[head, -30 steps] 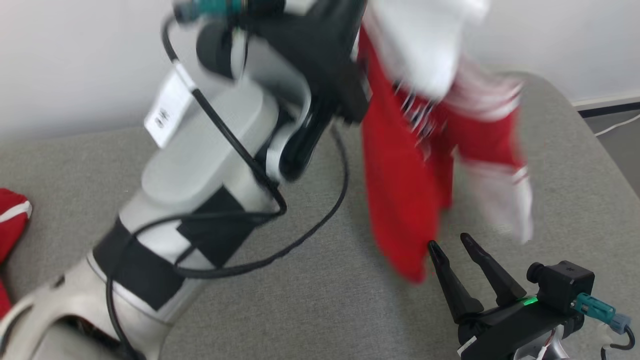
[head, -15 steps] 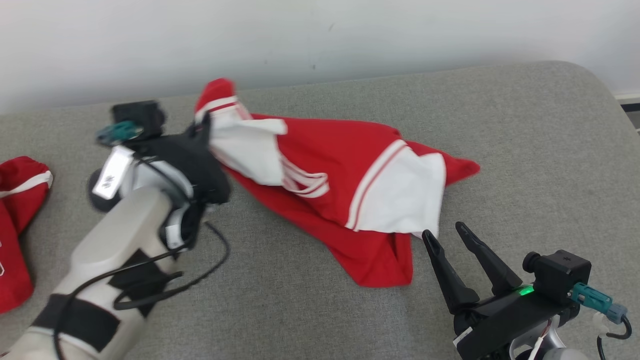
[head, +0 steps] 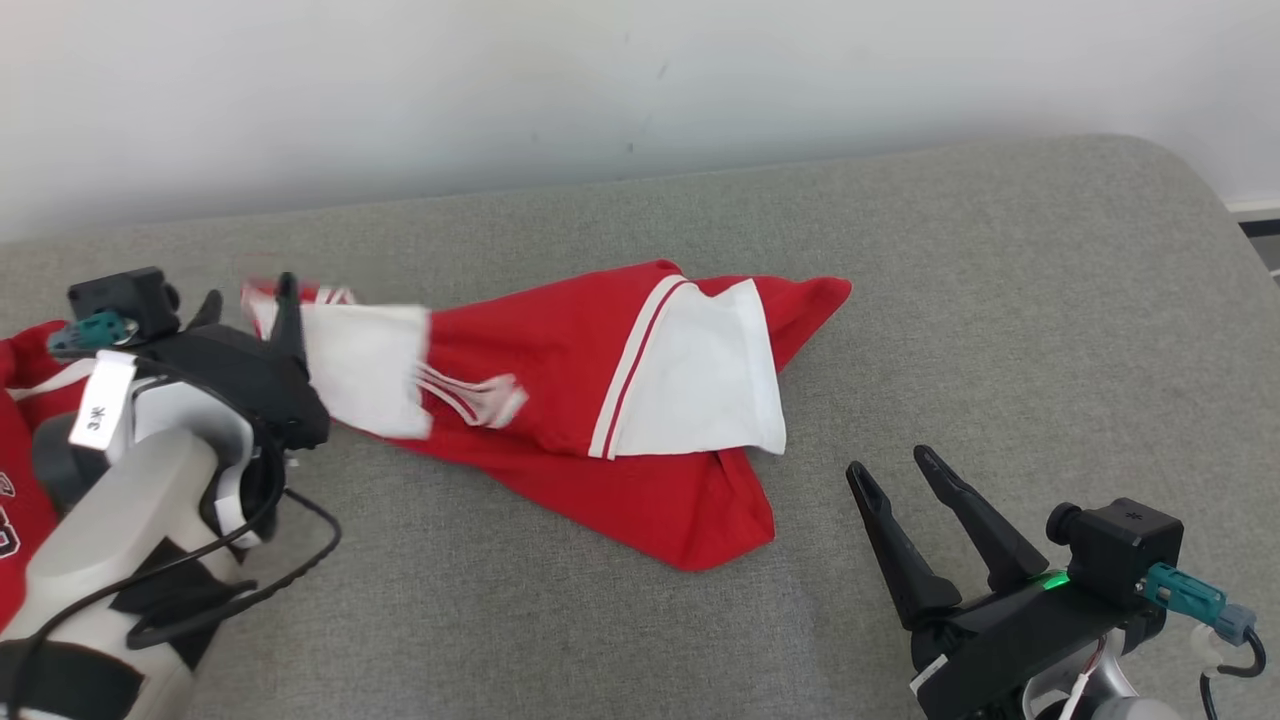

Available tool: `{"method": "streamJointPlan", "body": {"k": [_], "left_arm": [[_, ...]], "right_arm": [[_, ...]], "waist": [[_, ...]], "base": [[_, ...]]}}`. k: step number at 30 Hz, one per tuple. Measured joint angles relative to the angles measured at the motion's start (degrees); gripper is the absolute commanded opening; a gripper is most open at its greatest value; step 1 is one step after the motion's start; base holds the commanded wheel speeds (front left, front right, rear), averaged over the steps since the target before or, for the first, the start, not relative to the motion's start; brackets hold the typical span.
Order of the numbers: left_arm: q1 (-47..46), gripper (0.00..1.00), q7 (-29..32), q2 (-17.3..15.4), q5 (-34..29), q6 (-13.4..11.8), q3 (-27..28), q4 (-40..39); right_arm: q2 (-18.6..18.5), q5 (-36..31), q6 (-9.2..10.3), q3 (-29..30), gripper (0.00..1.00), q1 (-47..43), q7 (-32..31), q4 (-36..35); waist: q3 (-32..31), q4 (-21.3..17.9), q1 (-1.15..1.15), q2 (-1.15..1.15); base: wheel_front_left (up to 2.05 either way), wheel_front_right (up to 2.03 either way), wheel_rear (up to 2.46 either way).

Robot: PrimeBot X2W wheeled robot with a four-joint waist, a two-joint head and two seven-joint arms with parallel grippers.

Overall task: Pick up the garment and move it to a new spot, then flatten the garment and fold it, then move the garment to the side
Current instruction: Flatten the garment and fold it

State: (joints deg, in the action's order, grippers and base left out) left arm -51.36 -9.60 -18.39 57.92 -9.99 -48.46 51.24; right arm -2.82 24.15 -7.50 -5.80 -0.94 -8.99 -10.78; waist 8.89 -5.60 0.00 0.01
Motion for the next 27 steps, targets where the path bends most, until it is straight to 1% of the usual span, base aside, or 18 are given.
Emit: {"method": "streamJointPlan", "body": {"k": [4,6,7,9,10,12,15,19,21,27], "left_arm": [[0.3,1.00,0.1,-1.7,-0.6,0.0,-0.6,-0.5],[0.2,1.00,1.5,-1.6,-1.6,0.9,-2.1,-2.2],[0.1,1.00,2.6,-1.3,-2.3,1.6,-3.1,-3.4],[-0.6,1.00,5.2,-0.5,-3.6,2.2,-5.6,-6.0],[-0.9,1.00,6.7,-0.1,-4.1,3.0,-6.7,-7.5],[-1.6,1.00,9.4,0.6,-5.8,3.3,-9.4,-10.4],[-1.9,1.00,14.7,2.3,-7.4,4.5,-13.6,-15.0],[-1.6,1.00,19.7,3.4,-9.3,4.4,-17.7,-19.8],[-0.9,1.00,21.5,3.6,-9.6,3.7,-19.0,-21.2],[0.1,1.00,25.3,2.6,-11.2,2.5,-21.8,-23.5]], "right_arm": [[0.0,-0.1,0.00,0.5,1.00,-0.6,-0.1,-0.2],[0.0,-0.1,0.00,1.0,1.00,-1.1,-0.2,-0.3],[0.0,-0.1,0.00,1.3,1.00,-1.2,-0.2,-0.4],[0.0,-0.1,0.00,1.6,1.00,-1.4,-0.5,-0.6],[0.0,-0.1,0.00,1.7,1.00,-1.5,-0.6,-0.6],[0.0,-0.1,0.00,1.7,1.00,-1.6,-0.6,-0.8],[0.0,-0.1,0.00,1.4,1.00,-1.6,-0.7,-0.9],[0.0,0.0,0.00,1.0,1.00,-1.5,-0.6,-1.0],[0.0,0.1,0.00,1.0,1.00,-1.4,-0.5,-0.9],[0.0,0.5,0.00,0.9,1.00,-0.8,0.3,-0.4]], "waist": [[-0.7,0.2,-0.01,0.00],[-1.0,0.6,0.00,0.00],[-1.1,0.8,0.00,0.00],[-1.3,1.3,0.00,0.00],[-1.4,1.5,0.00,0.00],[-1.5,1.7,-0.01,0.00],[-1.5,1.7,0.00,0.00],[-1.1,0.9,0.00,0.00],[-0.8,0.4,0.00,0.00],[0.4,-1.5,0.00,0.00]], "base": [[0.00,0.00,0.00],[0.00,0.00,0.00],[0.00,0.00,0.00],[0.00,0.00,0.00],[0.00,0.00,0.00],[0.00,0.00,0.00],[0.00,0.00,0.00],[0.00,0.00,0.00],[0.00,0.00,0.00],[0.00,0.00,0.00]]}}
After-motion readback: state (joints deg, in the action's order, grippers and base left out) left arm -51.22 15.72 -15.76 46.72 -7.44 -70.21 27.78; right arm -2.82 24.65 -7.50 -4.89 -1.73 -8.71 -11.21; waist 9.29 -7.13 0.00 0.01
